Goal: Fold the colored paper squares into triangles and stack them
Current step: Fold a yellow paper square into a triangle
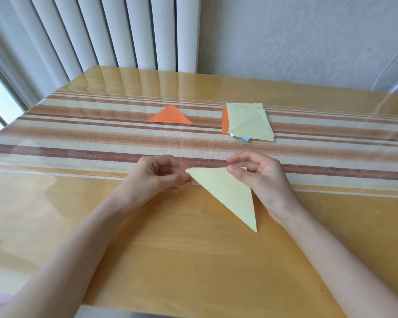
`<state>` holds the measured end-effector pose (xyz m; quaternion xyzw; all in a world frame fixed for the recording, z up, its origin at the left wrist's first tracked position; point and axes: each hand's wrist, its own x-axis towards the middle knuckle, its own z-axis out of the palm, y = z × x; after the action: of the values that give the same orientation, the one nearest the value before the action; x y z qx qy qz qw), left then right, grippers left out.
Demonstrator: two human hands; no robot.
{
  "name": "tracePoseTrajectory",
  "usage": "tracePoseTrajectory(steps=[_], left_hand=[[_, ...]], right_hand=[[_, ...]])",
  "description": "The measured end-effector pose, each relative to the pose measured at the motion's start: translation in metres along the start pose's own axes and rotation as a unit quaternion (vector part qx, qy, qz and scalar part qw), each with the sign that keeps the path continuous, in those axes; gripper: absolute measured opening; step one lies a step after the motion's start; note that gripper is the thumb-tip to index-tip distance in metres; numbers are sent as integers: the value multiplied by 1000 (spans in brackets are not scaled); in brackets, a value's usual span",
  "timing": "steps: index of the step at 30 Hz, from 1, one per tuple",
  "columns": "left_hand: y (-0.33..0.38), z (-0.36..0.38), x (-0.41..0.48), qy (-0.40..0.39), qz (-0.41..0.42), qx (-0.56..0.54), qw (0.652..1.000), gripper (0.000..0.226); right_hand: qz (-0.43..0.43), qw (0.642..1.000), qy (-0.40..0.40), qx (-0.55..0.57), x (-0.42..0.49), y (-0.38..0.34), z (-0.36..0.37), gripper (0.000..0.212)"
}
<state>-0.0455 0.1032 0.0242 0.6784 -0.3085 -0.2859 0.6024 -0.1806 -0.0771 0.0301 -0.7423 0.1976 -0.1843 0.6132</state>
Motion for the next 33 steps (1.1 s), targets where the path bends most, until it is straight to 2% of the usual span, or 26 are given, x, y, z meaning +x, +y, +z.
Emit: tracePoseTrajectory(steps=[4,7,9,10,12,13,15,17,20,23,28,33], left_hand=[[2,1,0,17,-5,-25,1000,14],[-1,-1,2,13,3,-9,1000,9],[-1,-2,2,6,11,-2,1000,8],[0,-2,2,2,12,-6,1000,8],[2,-1,1,-3,10,-21,1000,14],[3,0,1,-2,3,-30,1000,19],[5,3,0,4,-26,-42,999,32],[7,6,1,11,-59,-39,997,39],[8,5,2,5,-80,-36,996,25],[8,0,2,-15,-85,-69,994,14],[5,-5,1,-42,-76,-79,993,25],[5,-4,2,-41,-59,-72,995,21]], right_hand=[[-10,1000,6,-4,-1,0,3,6],[52,995,-23,85,0,-2,2,49],[97,987,-50,119,1,-4,-2,59],[101,987,-65,105,0,-6,-2,51],[80,993,-74,34,-1,-6,-2,14],[64,996,-69,-1,-1,-6,-1,8],[25,997,-53,-44,-2,-5,2,23],[-11,998,-46,-43,-4,-6,4,26],[-47,997,-42,-33,-4,-7,6,18],[-43,999,-27,-17,-4,-7,6,14],[11,999,-7,50,-1,-6,3,13],[12,999,-15,51,-1,-4,3,15]])
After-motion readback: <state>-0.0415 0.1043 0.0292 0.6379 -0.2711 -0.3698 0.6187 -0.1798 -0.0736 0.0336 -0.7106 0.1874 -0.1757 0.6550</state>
